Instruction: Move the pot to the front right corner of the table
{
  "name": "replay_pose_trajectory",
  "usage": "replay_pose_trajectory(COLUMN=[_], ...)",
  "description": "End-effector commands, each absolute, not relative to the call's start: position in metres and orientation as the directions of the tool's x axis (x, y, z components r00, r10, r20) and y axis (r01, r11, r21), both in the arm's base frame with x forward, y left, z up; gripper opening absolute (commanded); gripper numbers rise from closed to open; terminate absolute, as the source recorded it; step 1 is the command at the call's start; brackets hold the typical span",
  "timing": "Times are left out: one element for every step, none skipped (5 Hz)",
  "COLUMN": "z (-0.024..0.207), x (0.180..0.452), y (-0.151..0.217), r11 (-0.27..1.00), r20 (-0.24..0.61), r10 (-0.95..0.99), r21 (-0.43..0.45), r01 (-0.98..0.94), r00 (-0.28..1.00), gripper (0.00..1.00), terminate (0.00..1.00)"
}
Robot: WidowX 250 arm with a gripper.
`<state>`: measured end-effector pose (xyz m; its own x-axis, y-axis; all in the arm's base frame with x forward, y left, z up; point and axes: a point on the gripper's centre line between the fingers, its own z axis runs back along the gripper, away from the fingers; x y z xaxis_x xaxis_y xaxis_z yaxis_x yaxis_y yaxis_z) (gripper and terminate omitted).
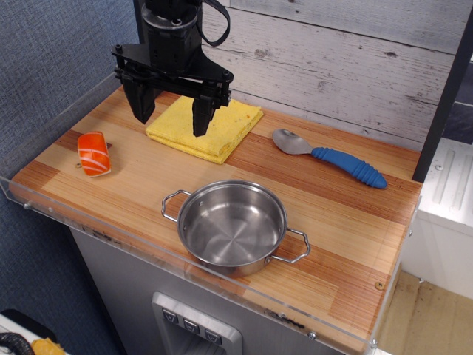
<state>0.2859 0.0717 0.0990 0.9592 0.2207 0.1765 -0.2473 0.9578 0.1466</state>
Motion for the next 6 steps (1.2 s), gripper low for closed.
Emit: replay_pose_trajectory(z=[0.099, 0.089, 0.079, 0.071, 0.062, 0.055], x=[0.286, 0.281, 0.284, 0.289, 0.291, 0.287], y=[0.072, 0.061, 0.052, 0.048, 0.043, 0.04], r11=[0.958, 0.976, 0.988, 0.964, 0.945, 0.917], r20=[0.176, 0.147, 0.131, 0.125, 0.142, 0.149], r10=[0.221, 0.144, -0.059, -0.26, -0.327, -0.398], r21=[0.147, 0.145, 0.151, 0.093, 0.057, 0.056], r01=[-0.247, -0.165, 0.039, 0.249, 0.322, 0.395], r00=[0.959, 0.979, 0.99, 0.958, 0.934, 0.905], gripper=[1.0, 1.0, 1.0, 1.0, 1.0, 1.0], terminate=[0.0, 0.0, 0.0, 0.0, 0.0, 0.0])
